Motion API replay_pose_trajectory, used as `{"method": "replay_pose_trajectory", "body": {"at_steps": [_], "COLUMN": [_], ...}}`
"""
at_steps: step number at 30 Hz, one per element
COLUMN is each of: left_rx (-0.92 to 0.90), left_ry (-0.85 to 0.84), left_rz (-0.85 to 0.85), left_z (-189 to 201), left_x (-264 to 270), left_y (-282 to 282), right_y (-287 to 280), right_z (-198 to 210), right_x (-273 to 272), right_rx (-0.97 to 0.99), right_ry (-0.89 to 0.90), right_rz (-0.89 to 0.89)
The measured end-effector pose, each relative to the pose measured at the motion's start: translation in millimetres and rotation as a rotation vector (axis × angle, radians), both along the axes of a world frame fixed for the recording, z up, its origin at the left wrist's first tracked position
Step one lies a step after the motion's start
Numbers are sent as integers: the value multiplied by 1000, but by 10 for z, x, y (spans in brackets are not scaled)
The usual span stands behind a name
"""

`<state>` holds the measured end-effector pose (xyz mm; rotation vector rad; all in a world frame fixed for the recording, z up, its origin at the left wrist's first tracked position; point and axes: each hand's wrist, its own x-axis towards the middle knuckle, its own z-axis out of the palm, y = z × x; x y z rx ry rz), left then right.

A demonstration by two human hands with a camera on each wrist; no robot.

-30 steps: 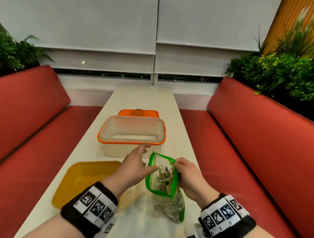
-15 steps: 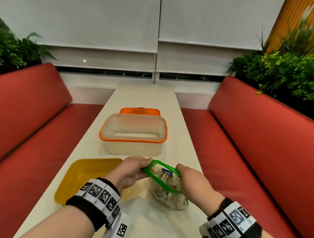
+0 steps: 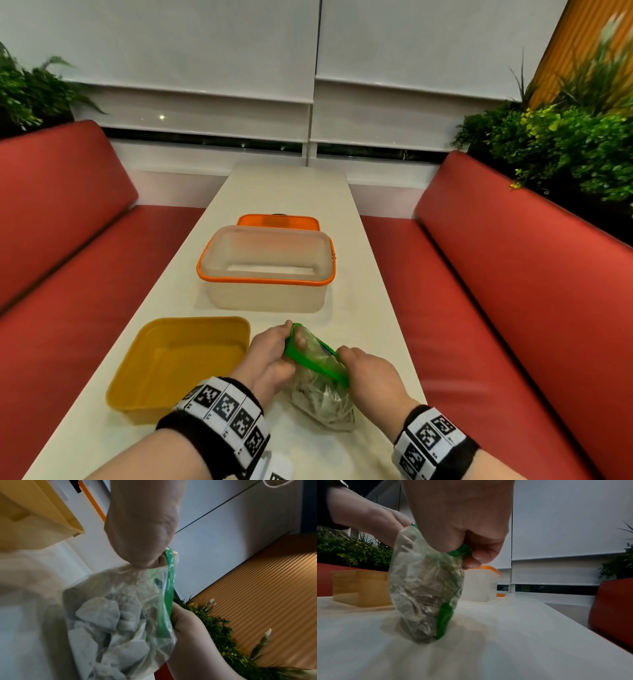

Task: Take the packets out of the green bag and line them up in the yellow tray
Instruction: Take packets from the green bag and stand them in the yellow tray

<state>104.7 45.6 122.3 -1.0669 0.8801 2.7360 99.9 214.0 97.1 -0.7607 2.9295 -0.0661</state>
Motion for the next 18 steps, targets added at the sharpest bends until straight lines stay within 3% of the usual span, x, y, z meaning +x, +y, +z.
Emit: {"method": "replay_pose_trajectory", "body": {"at_steps": [2,3,6,8,13,18], "left_rx": [20,25,41,30,-175,-181], "left_ry": [13,25,56,48,-32,-74], "left_rz": [-98,-143,-193,-196,-283,-208], "left_z": [-5,2,32,29,-78,-111], "left_x": [39,70,153,184,252,277], "left_y": [-43,-71,-119,-120,-63,-21], "right_y": [-17,-27,-1,49,90,39], "right_z": [-30,-33,23,95,131,40], "right_x": [-29,-42,-111,-168,-251,-186], "right_rx": [-177,-367,-1083,-1369,-1635,-1693], "right_ry": [-85,-182,-742,-1031,-1243,-1303], "right_rz": [-77,-160,-488,-550,-520,-566]}}
